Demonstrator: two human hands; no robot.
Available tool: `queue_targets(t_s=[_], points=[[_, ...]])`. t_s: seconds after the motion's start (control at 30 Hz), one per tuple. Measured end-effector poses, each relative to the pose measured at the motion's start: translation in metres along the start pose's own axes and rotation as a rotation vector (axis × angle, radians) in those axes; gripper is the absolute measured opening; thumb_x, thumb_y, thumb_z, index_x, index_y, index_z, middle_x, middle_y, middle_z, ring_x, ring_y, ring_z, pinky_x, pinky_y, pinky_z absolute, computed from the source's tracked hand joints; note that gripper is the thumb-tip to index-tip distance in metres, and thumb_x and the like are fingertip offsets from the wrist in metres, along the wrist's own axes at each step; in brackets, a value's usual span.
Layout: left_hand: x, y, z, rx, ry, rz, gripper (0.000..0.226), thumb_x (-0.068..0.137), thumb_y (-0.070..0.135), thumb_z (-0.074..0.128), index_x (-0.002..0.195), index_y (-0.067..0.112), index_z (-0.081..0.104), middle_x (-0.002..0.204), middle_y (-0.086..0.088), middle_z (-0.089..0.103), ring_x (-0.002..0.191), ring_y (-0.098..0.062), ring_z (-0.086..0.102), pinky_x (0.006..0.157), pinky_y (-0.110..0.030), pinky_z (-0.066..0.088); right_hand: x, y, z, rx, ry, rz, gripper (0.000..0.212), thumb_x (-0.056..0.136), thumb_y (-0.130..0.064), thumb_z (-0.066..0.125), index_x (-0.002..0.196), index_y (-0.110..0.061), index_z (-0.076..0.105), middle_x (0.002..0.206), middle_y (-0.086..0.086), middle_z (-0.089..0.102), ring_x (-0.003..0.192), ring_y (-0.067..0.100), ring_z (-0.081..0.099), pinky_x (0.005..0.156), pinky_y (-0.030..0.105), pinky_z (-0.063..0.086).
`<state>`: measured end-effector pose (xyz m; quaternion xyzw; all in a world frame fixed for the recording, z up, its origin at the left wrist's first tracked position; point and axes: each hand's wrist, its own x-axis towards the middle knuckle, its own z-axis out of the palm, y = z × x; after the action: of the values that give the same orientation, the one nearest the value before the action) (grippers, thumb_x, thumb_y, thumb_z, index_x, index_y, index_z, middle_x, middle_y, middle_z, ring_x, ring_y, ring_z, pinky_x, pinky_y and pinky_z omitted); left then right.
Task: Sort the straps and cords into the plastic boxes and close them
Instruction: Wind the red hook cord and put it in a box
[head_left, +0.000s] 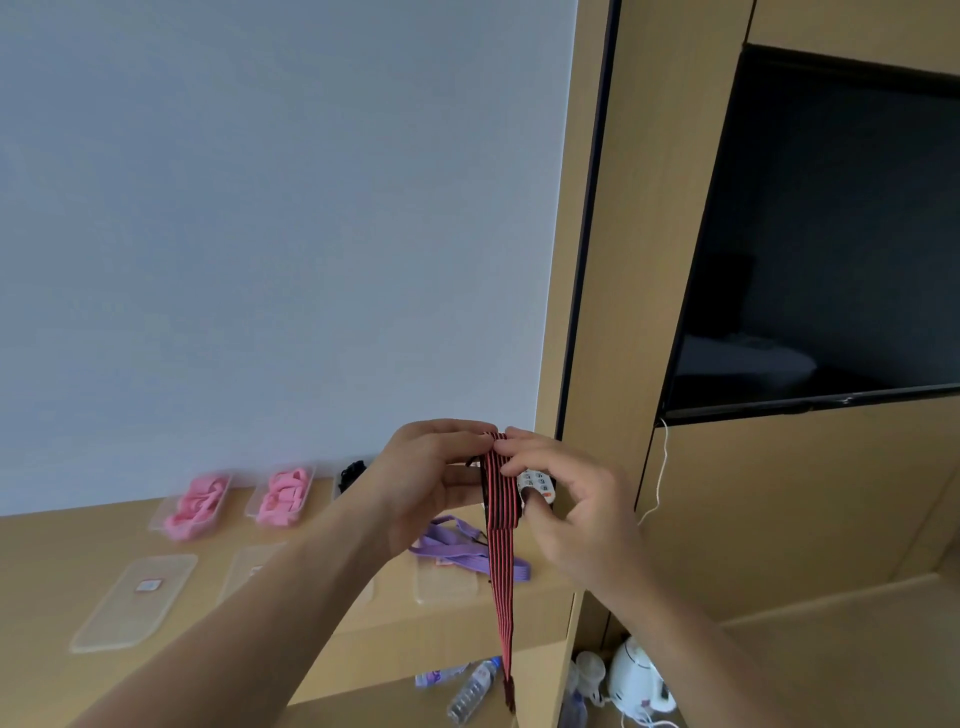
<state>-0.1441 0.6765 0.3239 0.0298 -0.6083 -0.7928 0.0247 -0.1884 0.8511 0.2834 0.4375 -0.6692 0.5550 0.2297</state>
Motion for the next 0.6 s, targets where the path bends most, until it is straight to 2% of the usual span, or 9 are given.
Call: queue_targets(t_s=[0.07,0.13,0.2,0.23,0.33,0.43,0.5,0.6], points=[[-0.001,-0.001,0.001,0.017,0.033,0.044,0.021,0.095,-0.001,0.058,0.114,-0.006,0.067,0.096,-0.023,0.074,0.082,-0.034,0.073,0.073,-0.037,0.06,-0.003,0.001,0.0,0.142,0.018,0.127,0.038,0.074,0.01,0.055,0.096,-0.012,0.076,0.119,-0.006,0.073,0.121,0.011,0.064,0.101,0.028,0.051],[-0.001,-0.002,0.003,0.058,0.068,0.11,0.019,0.095,-0.001,0.059,0.112,-0.004,0.068,0.095,-0.021,0.075,0.081,-0.032,0.073,0.075,-0.039,0.061,-0.003,0.001,0.001,0.283,0.05,0.31,0.031,0.081,-0.006,0.064,0.104,-0.024,0.075,0.123,-0.005,0.071,0.121,0.012,0.064,0.097,0.03,0.054],[-0.001,-0.001,0.004,0.11,0.105,0.191,0.017,0.096,0.0,0.06,0.111,0.001,0.069,0.093,-0.017,0.076,0.081,-0.029,0.074,0.074,-0.036,0.061,-0.001,0.003,0.002,0.369,0.029,0.501,0.033,0.08,-0.024,0.072,0.112,-0.03,0.071,0.116,-0.002,0.072,0.113,0.017,0.067,0.093,0.037,0.056],[-0.001,-0.001,0.005,0.131,0.125,0.23,0.018,0.095,0.0,0.061,0.111,0.003,0.069,0.094,-0.015,0.076,0.082,-0.027,0.075,0.073,-0.033,0.06,0.0,0.005,0.002,0.44,-0.003,0.588,0.038,0.078,-0.028,0.075,0.116,-0.027,0.069,0.111,0.003,0.074,0.107,0.023,0.07,0.09,0.04,0.057],[-0.001,-0.003,0.005,0.21,0.161,0.328,0.023,0.094,-0.002,0.062,0.11,0.011,0.071,0.1,-0.01,0.077,0.09,-0.025,0.076,0.076,-0.029,0.06,0.003,0.004,0.002,0.608,-0.085,0.7,0.034,0.078,-0.022,0.077,0.112,-0.019,0.072,0.103,0.014,0.075,0.096,0.032,0.073,0.082,0.04,0.06],[-0.002,-0.005,0.004,0.279,0.125,0.391,0.028,0.094,-0.005,0.061,0.109,0.016,0.072,0.102,-0.001,0.078,0.097,-0.019,0.075,0.084,-0.027,0.059,0.006,0.002,0.003,0.563,-0.08,0.679,0.028,0.077,-0.011,0.077,0.103,-0.023,0.076,0.102,0.014,0.076,0.093,0.03,0.074,0.077,0.038,0.06],[-0.003,-0.007,0.003,0.287,0.069,0.411,0.03,0.093,-0.007,0.061,0.11,0.015,0.072,0.105,0.0,0.078,0.1,-0.017,0.074,0.087,-0.025,0.057,0.009,0.003,0.001,0.553,-0.087,0.688,0.033,0.078,-0.002,0.077,0.106,-0.02,0.075,0.102,0.016,0.075,0.093,0.032,0.074,0.076,0.038,0.06],[-0.003,-0.01,-0.002,0.288,0.015,0.409,0.03,0.092,-0.006,0.064,0.114,0.013,0.071,0.111,-0.004,0.077,0.106,-0.02,0.072,0.093,-0.028,0.055,0.01,0.003,-0.003,0.557,-0.137,0.691,0.035,0.077,0.0,0.076,0.109,-0.014,0.075,0.103,0.018,0.075,0.093,0.034,0.074,0.075,0.038,0.06]])
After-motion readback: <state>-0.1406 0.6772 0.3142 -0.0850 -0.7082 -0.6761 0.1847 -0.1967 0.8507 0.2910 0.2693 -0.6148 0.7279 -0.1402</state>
